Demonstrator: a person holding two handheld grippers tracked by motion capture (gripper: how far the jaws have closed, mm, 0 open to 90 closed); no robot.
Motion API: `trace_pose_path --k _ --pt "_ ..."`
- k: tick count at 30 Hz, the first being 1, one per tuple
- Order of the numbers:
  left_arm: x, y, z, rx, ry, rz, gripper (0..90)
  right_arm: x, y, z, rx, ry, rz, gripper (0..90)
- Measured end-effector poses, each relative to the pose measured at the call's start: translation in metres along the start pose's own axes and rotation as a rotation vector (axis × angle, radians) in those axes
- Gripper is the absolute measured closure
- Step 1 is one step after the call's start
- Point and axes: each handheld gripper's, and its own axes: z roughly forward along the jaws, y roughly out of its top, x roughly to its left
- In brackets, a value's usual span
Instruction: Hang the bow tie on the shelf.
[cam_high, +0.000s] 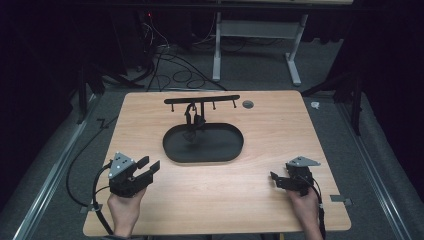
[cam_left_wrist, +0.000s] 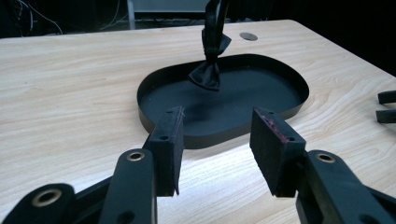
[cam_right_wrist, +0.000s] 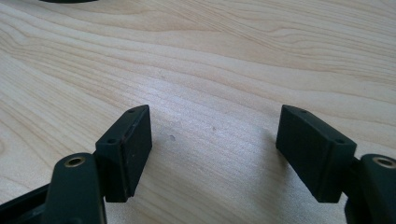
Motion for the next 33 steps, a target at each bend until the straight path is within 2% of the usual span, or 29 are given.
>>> trace_pose_path --k 6,20,33 --pt "-0.001 -0.006 0.005 0.021 0.003 0.001 55.0 0.0 0.0 0.0 -0.001 0.0 -0.003 28.0" --pt "0.002 -0.02 0.015 0.052 -0.001 -0.026 55.0 0.0 0.0 0.0 -0.001 0.0 -0.002 28.0" --pt "0.003 -0.027 0.027 0.088 0.007 -0.029 54.4 0.0 0.0 0.0 0.0 -0.001 -0.003 28.0"
